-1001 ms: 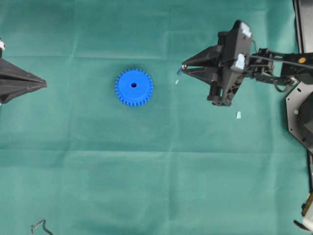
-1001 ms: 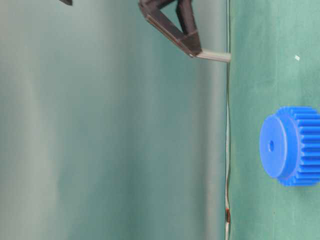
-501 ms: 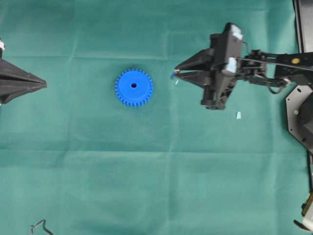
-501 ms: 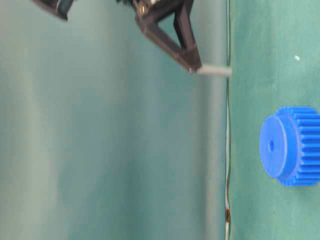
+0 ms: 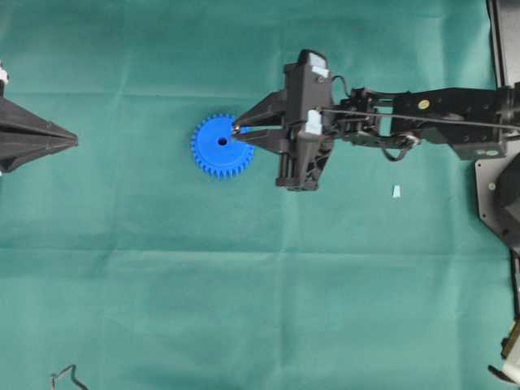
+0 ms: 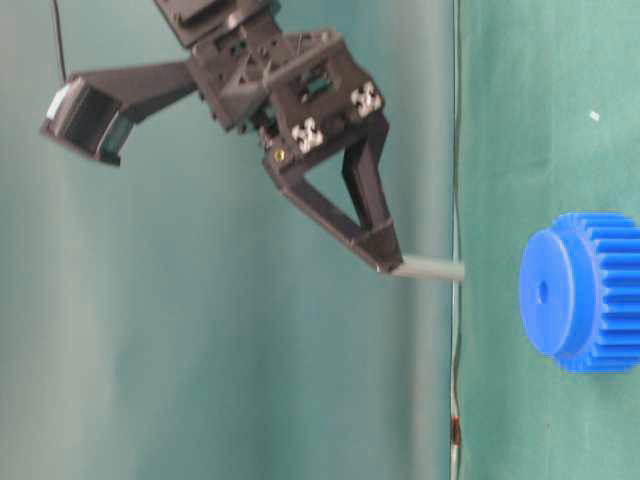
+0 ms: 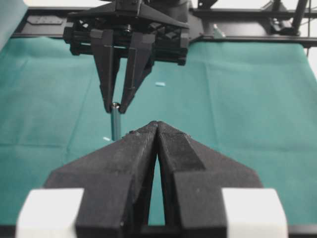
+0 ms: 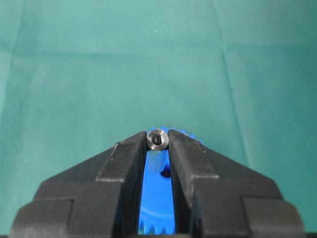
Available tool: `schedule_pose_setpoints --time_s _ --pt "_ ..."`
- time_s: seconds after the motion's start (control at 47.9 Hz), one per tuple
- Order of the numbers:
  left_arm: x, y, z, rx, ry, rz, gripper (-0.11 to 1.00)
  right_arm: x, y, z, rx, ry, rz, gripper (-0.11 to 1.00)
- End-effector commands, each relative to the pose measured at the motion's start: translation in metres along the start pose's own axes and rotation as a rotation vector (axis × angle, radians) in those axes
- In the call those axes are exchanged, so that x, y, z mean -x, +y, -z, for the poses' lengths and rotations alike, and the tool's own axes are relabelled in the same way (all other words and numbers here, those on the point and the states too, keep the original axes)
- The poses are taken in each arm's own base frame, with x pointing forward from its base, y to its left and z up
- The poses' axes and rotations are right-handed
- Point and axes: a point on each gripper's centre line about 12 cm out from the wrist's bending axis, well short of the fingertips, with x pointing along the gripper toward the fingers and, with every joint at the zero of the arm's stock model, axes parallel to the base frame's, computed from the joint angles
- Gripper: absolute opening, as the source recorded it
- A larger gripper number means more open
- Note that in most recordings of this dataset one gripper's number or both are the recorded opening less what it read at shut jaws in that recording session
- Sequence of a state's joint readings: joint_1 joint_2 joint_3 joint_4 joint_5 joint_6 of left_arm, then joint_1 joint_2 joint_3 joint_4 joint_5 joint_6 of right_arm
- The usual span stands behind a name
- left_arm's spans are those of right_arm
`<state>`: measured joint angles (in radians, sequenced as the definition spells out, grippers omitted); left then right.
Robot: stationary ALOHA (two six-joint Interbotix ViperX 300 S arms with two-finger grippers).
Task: Insert the shaft into the center hole of the gear.
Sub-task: 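Carry the held shaft left over the blue gear's center hole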
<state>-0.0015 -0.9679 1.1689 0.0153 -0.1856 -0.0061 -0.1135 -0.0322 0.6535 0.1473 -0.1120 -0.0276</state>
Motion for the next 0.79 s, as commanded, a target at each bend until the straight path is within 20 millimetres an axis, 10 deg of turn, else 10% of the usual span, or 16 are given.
schedule_pose_setpoints --time_s 0.0,0.772 --pt "-0.002 0.0 -0.009 -0.002 -0.021 0.0 0.0 0.0 0.002 -0.015 0.0 -0.036 -0.006 0.17" --pt "-0.002 0.0 -0.009 0.003 -0.02 0.0 0.0 -0.028 0.001 0.006 -0.008 0.022 0.002 0.17"
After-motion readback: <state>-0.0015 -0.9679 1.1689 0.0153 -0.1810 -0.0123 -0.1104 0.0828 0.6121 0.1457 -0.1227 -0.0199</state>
